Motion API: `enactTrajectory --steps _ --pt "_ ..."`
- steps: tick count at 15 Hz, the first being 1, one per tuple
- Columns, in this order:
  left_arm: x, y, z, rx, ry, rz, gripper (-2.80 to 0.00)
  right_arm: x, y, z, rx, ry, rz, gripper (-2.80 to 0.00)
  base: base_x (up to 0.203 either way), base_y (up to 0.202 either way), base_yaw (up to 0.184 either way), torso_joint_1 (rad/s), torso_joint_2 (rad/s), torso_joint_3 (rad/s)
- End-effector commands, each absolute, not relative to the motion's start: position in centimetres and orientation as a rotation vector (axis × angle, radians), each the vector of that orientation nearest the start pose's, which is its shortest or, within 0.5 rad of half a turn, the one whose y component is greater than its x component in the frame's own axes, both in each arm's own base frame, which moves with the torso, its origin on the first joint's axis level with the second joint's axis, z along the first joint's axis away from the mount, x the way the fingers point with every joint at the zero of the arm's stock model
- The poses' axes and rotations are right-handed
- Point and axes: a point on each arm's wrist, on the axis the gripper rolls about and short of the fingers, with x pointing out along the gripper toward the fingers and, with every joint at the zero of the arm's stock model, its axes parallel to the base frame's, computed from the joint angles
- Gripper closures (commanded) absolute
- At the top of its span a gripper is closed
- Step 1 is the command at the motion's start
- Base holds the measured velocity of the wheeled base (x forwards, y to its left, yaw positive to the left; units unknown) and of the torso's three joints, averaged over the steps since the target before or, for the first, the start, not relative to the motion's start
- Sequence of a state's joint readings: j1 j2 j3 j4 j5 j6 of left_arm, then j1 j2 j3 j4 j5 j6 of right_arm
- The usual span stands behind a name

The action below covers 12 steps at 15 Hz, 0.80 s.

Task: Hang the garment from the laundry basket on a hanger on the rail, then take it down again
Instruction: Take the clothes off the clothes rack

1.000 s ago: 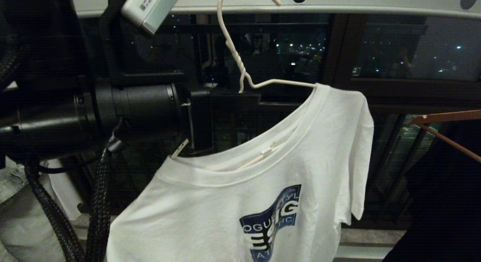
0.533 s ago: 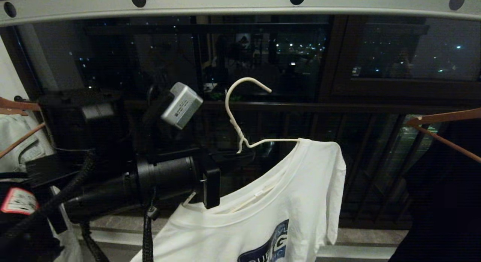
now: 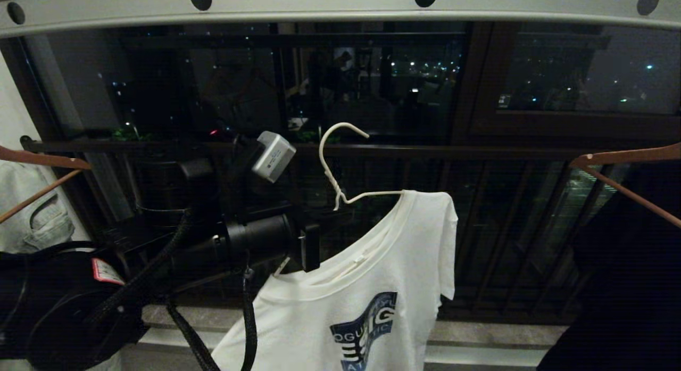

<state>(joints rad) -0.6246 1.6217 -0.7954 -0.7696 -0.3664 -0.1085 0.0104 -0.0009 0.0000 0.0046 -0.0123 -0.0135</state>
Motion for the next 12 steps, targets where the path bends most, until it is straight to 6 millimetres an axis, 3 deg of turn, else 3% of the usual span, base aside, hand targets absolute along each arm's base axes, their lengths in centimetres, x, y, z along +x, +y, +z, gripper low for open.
enactTrajectory --steps 1,9,12 --pt "24.1 -18.0 20.5 -0.086 0.146 -0.976 0.0 -2.3 -0.1 7.5 -0.014 0.006 -0.001 0.0 0.0 0.0 0.0 0.0 0.0 0.0" --pt "24.9 -17.6 20.4 -0.088 0.146 -0.943 0.0 -2.3 -0.1 7.5 0.017 0.007 -0.005 0.0 0.0 0.0 0.0 0.0 0.0 0.0" --pt "25.3 -17.8 19.8 -0.086 0.168 -0.941 0.0 -2.8 0.0 9.9 0.01 -0.006 0.013 0.0 0.0 0.0 0.0 0.0 0.0 0.0"
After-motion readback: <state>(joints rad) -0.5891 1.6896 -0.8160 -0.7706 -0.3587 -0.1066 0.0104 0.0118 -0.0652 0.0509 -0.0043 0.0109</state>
